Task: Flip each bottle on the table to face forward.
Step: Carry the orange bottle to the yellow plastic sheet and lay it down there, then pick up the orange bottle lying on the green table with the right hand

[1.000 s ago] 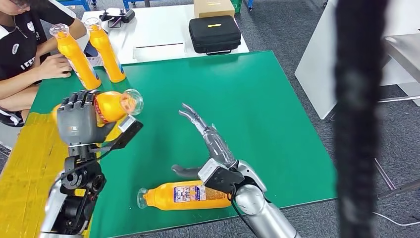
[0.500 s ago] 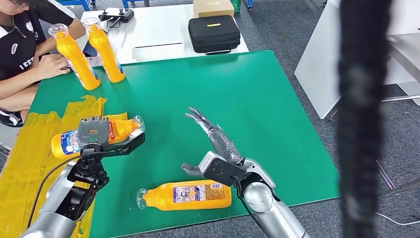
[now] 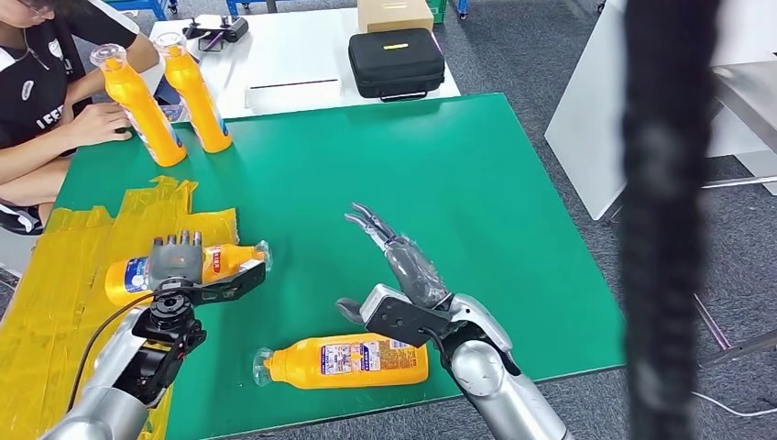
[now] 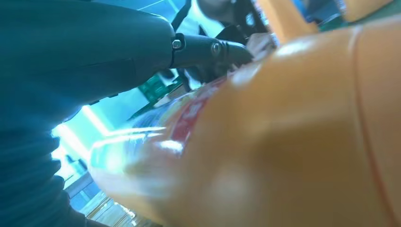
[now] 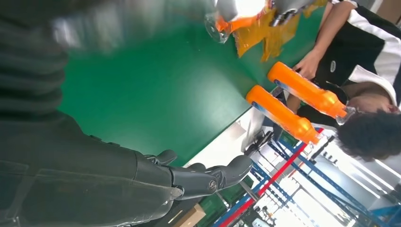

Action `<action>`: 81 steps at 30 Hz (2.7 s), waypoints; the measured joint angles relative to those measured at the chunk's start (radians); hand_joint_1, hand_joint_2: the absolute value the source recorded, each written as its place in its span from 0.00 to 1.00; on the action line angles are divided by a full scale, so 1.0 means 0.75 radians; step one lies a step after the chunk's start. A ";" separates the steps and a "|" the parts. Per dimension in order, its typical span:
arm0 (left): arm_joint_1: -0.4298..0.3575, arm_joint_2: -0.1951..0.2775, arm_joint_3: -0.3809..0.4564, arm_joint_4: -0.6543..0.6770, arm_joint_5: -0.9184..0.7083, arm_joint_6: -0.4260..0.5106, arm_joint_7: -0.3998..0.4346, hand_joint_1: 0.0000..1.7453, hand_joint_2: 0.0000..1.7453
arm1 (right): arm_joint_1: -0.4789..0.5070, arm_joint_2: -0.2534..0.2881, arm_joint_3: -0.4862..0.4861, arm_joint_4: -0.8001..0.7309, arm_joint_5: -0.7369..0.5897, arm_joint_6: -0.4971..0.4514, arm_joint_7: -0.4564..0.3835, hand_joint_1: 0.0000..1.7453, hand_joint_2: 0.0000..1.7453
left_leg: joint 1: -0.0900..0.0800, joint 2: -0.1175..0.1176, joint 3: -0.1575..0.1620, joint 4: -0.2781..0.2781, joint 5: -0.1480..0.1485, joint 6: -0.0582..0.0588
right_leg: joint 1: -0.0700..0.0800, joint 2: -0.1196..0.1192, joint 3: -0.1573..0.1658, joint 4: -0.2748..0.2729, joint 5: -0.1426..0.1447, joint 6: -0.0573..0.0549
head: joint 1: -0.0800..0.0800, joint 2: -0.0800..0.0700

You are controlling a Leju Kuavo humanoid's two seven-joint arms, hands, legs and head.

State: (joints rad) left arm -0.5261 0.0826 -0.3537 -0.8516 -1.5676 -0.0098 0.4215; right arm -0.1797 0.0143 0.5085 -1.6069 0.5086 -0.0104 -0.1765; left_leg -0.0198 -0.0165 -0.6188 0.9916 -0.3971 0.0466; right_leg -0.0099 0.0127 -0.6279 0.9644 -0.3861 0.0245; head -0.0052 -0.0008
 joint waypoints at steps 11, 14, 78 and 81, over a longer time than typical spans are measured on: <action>0.057 -0.086 0.187 -0.105 -0.002 0.282 -0.121 0.00 0.00 | -0.007 -0.002 0.044 0.026 0.227 0.032 0.045 0.00 0.00 | 0.000 -0.002 -0.001 0.000 0.000 0.000 | 0.000 0.000 0.000 0.000 0.000 0.000 | 0.000 0.000; 0.082 -0.122 0.245 -0.181 0.018 0.378 -0.188 0.00 0.00 | -0.018 -0.009 0.084 0.042 0.301 0.068 0.046 0.00 0.00 | 0.000 -0.002 -0.001 0.000 0.000 0.000 | 0.000 -0.001 0.000 0.000 0.000 0.000 | 0.000 0.000; 0.186 -0.235 0.430 -0.293 0.227 0.614 -0.390 0.00 1.00 | -0.002 -0.300 0.431 0.381 0.823 0.127 0.392 1.00 1.00 | -0.001 -0.006 0.031 -0.001 -0.007 0.001 | 0.000 -0.002 0.017 -0.005 -0.010 0.003 | 0.000 0.000; 0.186 -0.235 0.428 -0.283 0.243 0.619 -0.399 0.00 1.00 | 0.011 -0.292 0.413 0.381 0.845 0.118 0.392 1.00 1.00 | -0.001 -0.006 0.031 -0.001 -0.007 0.002 | 0.000 -0.002 0.019 -0.005 -0.008 0.001 | 0.000 0.000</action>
State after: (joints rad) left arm -0.3866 -0.0937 -0.0325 -1.0636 -1.3851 0.4548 0.1225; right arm -0.1714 -0.2049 0.8184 -1.3214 1.1426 0.0781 0.1174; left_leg -0.0206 -0.0209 -0.5955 0.9910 -0.4019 0.0483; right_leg -0.0102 0.0111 -0.6135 0.9610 -0.3924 0.0253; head -0.0055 -0.0008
